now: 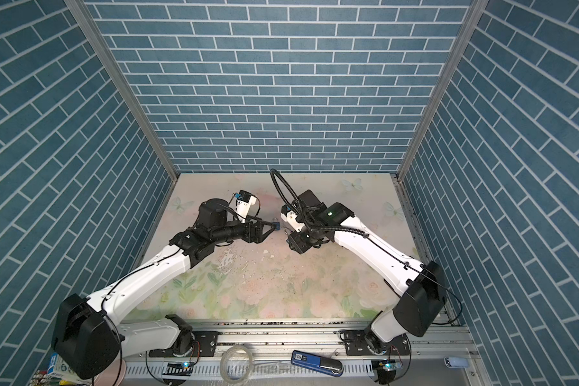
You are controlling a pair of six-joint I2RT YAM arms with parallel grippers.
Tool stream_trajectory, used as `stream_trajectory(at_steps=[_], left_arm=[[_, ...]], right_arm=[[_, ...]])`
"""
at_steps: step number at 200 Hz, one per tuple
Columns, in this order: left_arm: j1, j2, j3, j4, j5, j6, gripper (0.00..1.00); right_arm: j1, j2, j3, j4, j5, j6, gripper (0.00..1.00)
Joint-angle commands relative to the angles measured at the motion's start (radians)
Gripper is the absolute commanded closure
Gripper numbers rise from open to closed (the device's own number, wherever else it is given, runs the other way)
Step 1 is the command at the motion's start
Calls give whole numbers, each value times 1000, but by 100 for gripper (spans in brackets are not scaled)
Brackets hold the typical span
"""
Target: Lock with the key
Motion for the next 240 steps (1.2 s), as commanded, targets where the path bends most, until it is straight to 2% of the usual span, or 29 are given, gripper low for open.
stream_trajectory(at_steps=[1, 135, 178, 240], left_arm=[[7, 4, -31, 83, 71, -3, 11], [5, 90, -71, 244, 147, -72, 13], [5, 123, -79, 308, 210, -103, 17], [5, 129, -85, 332, 237, -114, 24]], right_arm=[[6, -29, 56, 4, -26, -20, 100], [7, -45, 73, 17, -55, -20, 100], [8, -36, 86, 14, -60, -20, 100], [9, -26, 88, 21, -55, -21, 100]])
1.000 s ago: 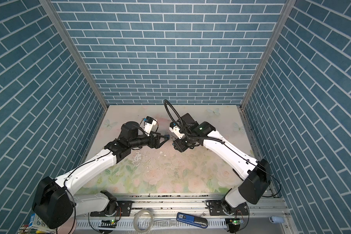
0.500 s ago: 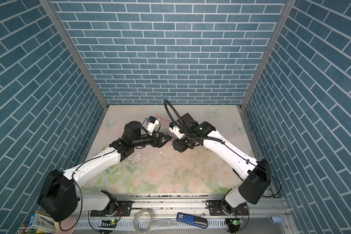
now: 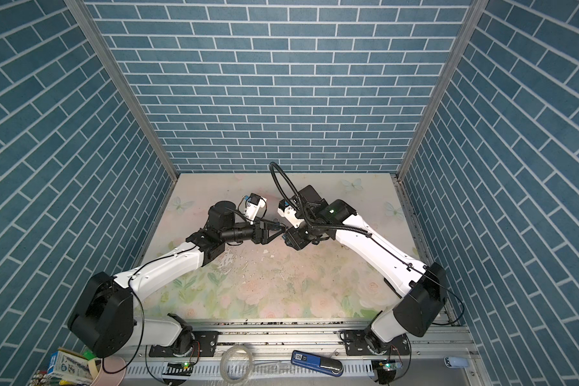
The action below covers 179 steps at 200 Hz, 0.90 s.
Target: Lock with the key
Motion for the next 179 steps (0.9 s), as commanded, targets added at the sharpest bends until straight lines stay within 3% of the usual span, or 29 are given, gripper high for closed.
stream_trajectory(at_steps=[1, 105, 146, 179], left_arm=[[5, 3, -8, 34, 27, -3, 24], [5, 22, 11, 28, 36, 30, 26], [5, 19, 14, 31, 79, 21, 34], [4, -2, -9, 39, 67, 24, 35]], right_arm=[[5, -26, 40, 19, -18, -21, 100], [4, -26, 33, 29, -27, -24, 100], [5, -27, 29, 37, -21, -23, 100], [6, -20, 28, 42, -27, -23, 100]])
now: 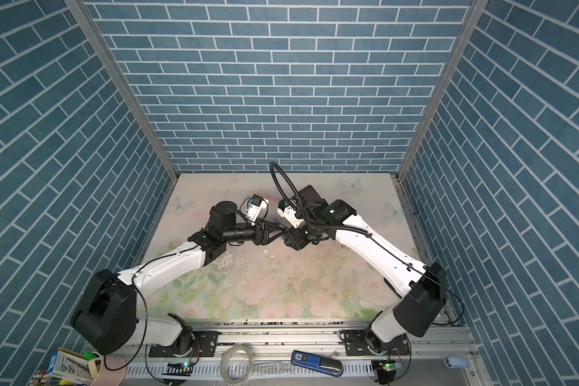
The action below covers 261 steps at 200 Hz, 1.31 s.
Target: Lock with the key
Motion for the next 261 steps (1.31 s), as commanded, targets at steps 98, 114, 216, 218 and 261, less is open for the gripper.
stream_trajectory(at_steps=[98, 114, 216, 218, 261], left_arm=[[7, -40, -13, 29, -77, 37, 25], [6, -34, -4, 33, -77, 39, 25], [7, -3, -13, 139, 16, -23, 25], [6, -2, -13, 139, 18, -25, 26], [5, 7, -25, 152, 44, -36, 26]], right_arm=[[4, -30, 37, 37, -35, -19, 100], [4, -35, 34, 39, -38, -19, 100], [5, -35, 39, 46, -49, -16, 100], [3, -35, 39, 46, -49, -16, 100], [4, -38, 42, 46, -49, -14, 100]])
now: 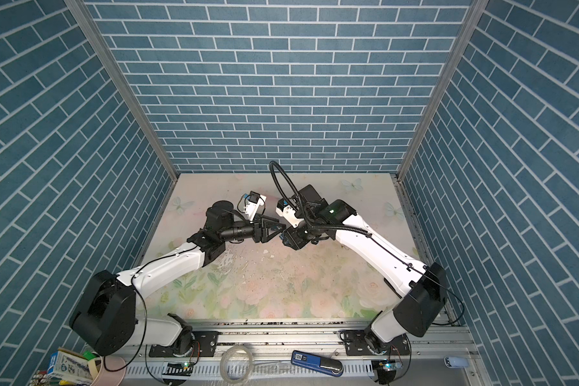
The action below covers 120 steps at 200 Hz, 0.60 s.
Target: Lock with the key
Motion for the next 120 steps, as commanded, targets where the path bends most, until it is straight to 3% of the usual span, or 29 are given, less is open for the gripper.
stream_trajectory(at_steps=[1, 120], left_arm=[[0, 13, -9, 32, 39, -6, 27], [5, -35, -41, -23, 47, 25, 46]], right_arm=[[4, -38, 43, 30, -19, -14, 100], [1, -28, 59, 33, -7, -16, 100]])
